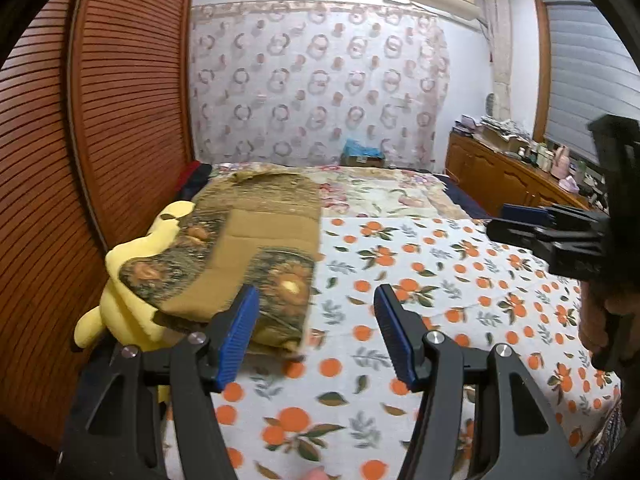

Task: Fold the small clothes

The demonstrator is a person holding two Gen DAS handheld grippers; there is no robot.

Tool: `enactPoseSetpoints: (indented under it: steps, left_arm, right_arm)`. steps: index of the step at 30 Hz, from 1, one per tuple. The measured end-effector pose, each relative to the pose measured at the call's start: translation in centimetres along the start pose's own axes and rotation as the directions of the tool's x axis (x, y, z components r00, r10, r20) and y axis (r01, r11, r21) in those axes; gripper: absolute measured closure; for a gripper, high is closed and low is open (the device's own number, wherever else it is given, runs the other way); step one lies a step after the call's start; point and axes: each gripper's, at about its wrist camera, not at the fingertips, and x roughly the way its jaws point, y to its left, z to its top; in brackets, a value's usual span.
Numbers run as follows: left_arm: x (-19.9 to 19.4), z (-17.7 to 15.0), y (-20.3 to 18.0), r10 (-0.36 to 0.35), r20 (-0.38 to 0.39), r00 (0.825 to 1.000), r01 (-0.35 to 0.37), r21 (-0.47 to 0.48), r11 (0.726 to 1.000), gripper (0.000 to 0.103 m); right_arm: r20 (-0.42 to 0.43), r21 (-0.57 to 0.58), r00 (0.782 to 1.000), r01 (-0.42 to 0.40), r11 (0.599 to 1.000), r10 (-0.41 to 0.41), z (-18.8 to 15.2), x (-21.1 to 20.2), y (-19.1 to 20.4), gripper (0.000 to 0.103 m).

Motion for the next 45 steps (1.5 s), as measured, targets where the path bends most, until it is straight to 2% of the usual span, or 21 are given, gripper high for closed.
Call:
enactPoseSetpoints:
  steps: [3, 7, 11, 16, 21, 26, 45]
  left_arm:
    - [-0.3, 0.0, -1.6, 0.010, 0.007, 1.000, -0.010, 0.015, 1.000, 0.044]
    - [-0.7, 0.3, -3.6, -0.027, 0.015, 1.000, 0.027, 0.020, 0.999, 0.044]
    - [-1.6, 1.3, -5.5, -0.037, 0.029, 0.999, 0.036, 0.019, 0.999, 0.044]
    - [-2.9, 2.5, -7.2, -0.065, 0.053, 0.996, 0.064, 0.029, 0.998, 0.044]
    - [-3.8, 3.2, -8.7, -0.065, 0.068, 0.996, 0.061, 0.056, 0.997, 0.044]
    - [-4.4, 3.4, -9.5, -0.071, 0.076, 0.995, 0.066, 0.067, 0.996, 0.043]
    - [-5.5, 3.7, -10.1, -0.068, 0.097, 0.993, 0.061, 0.072, 0.996, 0.043]
  right_arm:
    - [0.017, 0.036, 0.999, 0.029, 0.999, -0.030, -1.6, -2.8, -0.6, 0.042]
    - [0.035, 0.085, 0.995, 0.087, 0.993, -0.090, -3.1, -6.3, -1.7, 0.031]
    - [0.072, 0.130, 0.983, 0.159, 0.979, -0.170, -4.0, -9.9, -2.9, 0.029]
    - [0.123, 0.194, 0.950, 0.261, 0.946, -0.287, -4.6, -13.9, -4.2, 0.029]
    - [0.136, 0.235, 0.930, 0.306, 0.923, -0.343, -5.3, -15.9, -5.0, 0.029]
    - [0.136, 0.252, 0.923, 0.320, 0.913, -0.360, -5.9, -16.5, -5.3, 0.029]
    - [0.138, 0.255, 0.924, 0.316, 0.914, -0.357, -6.1, -16.9, -5.7, 0.029]
